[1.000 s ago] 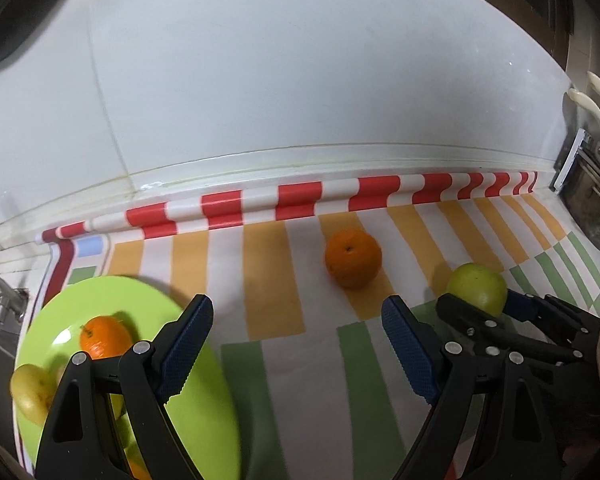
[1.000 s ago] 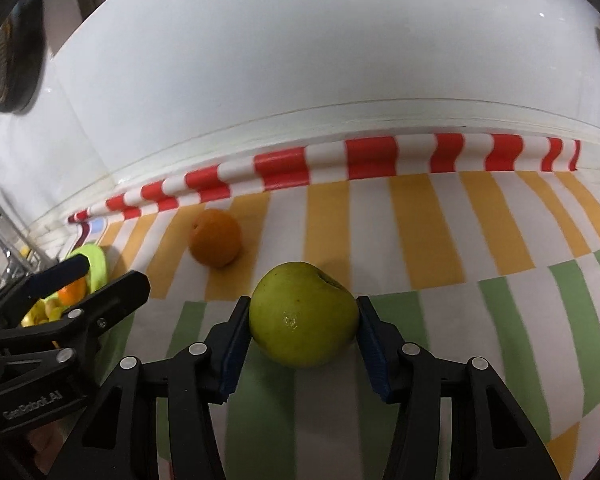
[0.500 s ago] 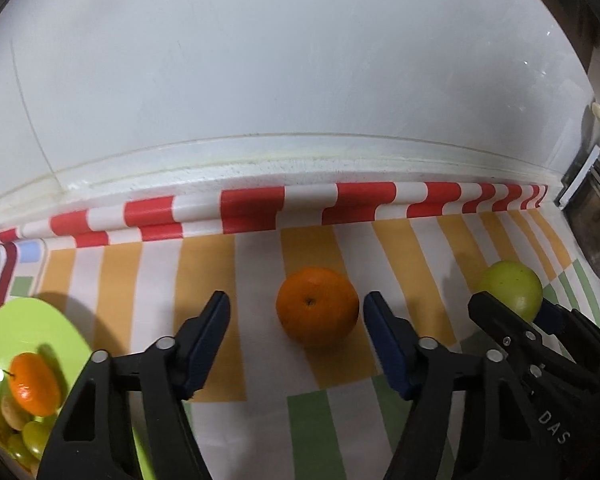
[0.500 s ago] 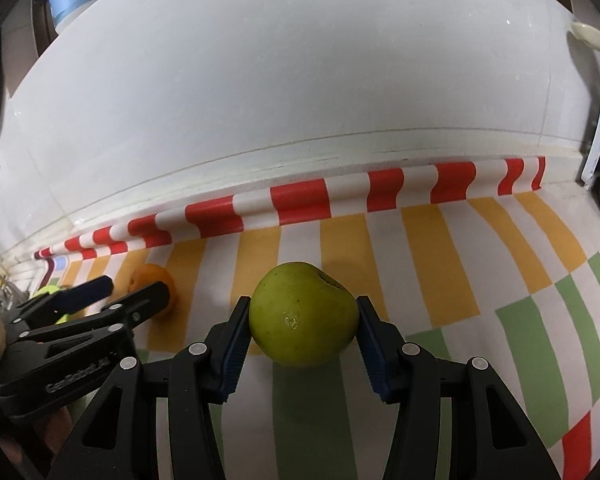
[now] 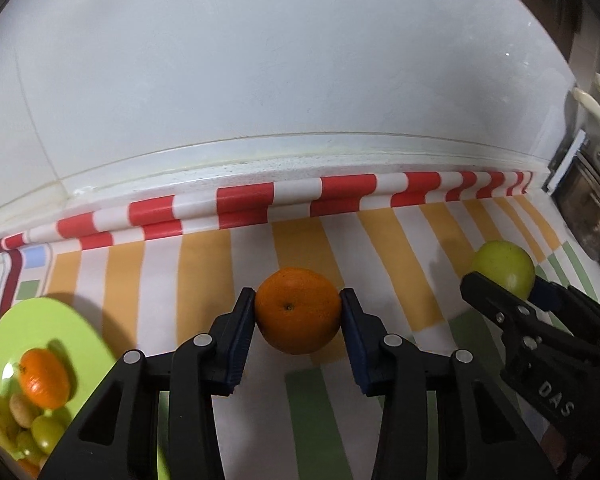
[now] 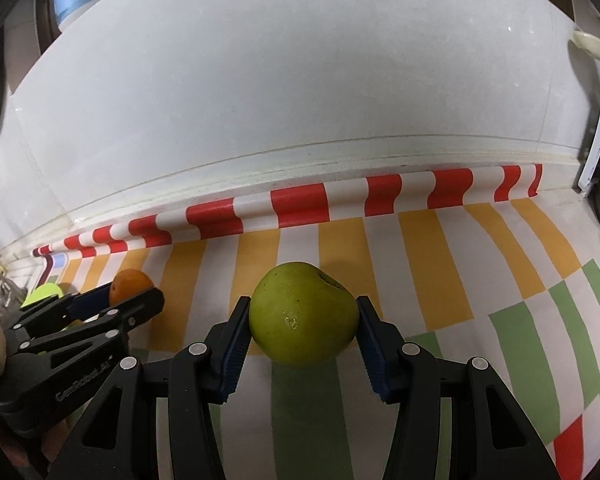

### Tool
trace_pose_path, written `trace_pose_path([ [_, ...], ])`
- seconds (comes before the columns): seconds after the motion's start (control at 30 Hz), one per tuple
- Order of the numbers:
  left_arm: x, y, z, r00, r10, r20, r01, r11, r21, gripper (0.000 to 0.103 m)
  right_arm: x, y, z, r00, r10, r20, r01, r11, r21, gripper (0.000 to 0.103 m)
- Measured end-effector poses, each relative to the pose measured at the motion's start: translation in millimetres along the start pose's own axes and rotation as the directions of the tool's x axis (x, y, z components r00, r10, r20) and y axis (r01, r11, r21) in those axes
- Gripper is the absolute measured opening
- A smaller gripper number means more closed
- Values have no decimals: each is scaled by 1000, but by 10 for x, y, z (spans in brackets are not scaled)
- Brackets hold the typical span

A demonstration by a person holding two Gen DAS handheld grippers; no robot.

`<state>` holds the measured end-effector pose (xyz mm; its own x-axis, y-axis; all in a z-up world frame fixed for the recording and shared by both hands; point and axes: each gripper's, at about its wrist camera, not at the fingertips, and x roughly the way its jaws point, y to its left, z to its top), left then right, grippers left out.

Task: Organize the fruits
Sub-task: 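Carry both fruits onto the green plate and open both tools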

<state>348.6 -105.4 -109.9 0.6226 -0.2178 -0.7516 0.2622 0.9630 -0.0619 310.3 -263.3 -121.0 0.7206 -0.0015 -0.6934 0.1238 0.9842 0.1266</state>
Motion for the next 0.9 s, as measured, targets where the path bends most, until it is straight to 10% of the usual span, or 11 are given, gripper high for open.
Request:
trace_pose_path([
  [0.9, -1641, 420, -782, 986, 59, 155, -55, 998, -29, 42, -1199, 852, -471, 988, 155, 29, -149, 979, -141, 51],
])
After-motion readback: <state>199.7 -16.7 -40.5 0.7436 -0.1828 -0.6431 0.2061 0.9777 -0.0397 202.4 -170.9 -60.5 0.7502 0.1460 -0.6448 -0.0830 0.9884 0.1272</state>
